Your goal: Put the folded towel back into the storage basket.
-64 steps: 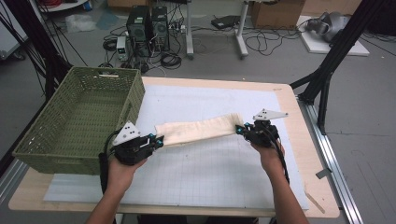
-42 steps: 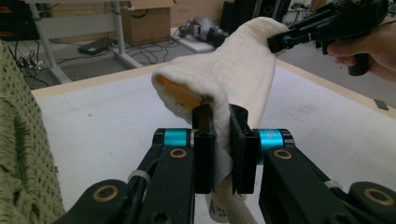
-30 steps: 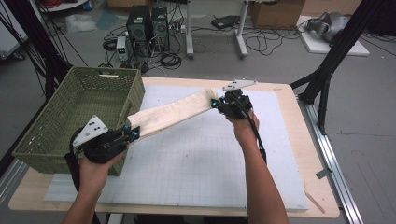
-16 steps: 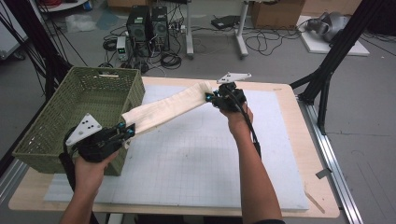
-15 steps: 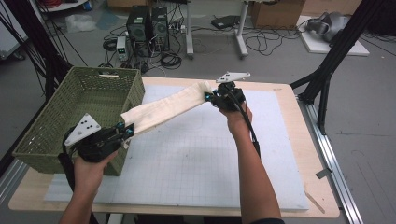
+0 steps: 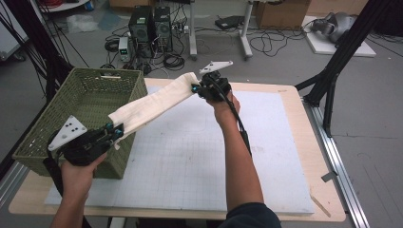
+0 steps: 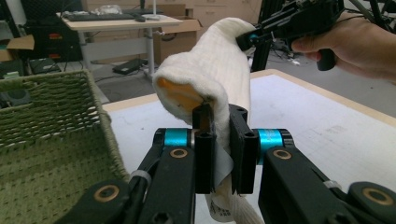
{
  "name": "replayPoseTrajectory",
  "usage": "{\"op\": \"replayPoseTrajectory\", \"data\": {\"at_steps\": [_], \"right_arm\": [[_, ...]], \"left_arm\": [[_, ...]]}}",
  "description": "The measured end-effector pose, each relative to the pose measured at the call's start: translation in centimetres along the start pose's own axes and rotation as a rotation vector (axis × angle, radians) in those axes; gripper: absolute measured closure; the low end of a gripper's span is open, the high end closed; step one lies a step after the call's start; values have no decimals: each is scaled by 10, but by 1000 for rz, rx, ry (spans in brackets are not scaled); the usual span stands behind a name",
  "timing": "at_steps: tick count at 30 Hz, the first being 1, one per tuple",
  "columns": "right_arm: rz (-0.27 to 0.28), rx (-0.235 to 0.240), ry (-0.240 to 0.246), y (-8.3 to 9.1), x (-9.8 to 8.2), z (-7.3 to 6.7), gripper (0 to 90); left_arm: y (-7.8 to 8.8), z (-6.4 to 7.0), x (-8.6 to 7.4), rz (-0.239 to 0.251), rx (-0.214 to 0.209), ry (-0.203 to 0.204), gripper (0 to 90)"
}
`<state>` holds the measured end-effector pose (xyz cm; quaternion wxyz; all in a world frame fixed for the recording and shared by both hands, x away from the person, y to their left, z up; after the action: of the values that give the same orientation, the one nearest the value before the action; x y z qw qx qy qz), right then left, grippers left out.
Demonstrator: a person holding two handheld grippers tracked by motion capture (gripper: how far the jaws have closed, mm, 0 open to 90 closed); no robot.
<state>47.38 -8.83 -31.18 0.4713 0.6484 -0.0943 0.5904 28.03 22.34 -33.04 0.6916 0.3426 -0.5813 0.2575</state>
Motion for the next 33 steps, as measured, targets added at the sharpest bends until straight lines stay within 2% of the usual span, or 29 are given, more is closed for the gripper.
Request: {"op": "replayPoseTrajectory", "data": {"at_steps": [3, 4, 9, 14, 17, 24, 28, 31, 33], "right_arm": [[-6, 9, 1, -7, 7, -3, 819], [-1, 7, 17, -11, 13, -5, 818], [19, 17, 3, -17, 21, -7, 819], [17, 24, 10, -29, 29, -10, 818], [39, 34, -2, -36, 32, -11, 818], [42, 70, -4, -57, 34, -16, 819], [55, 74, 14, -69, 48, -25, 818], [51, 89, 33, -80, 62, -35, 818], [54, 95, 41, -89, 69, -41, 819]], "left_arm": [[3, -2, 1, 5, 5, 3, 819], [3, -2, 1, 5, 9, 0, 819], [7, -7, 1, 12, 21, 9, 820], [9, -10, -1, 12, 30, 15, 820], [10, -13, -2, 10, 39, 17, 820], [17, -25, -6, 8, 72, 40, 820], [25, -33, -7, 13, 102, 54, 820], [34, -39, -7, 33, 120, 78, 820], [37, -40, -7, 32, 132, 74, 820]]}}
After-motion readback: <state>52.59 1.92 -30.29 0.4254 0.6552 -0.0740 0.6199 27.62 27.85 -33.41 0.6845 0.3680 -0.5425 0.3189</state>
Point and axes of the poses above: each handheld gripper's, and its own axes: y roughly backward along the jaws, x roughly out of its top, z roughly to its right, the point moved 3 cm from there along -y, roughly forward along the jaws, and after that the axes turned 5 degrees about -x, right-handed, at the moved point
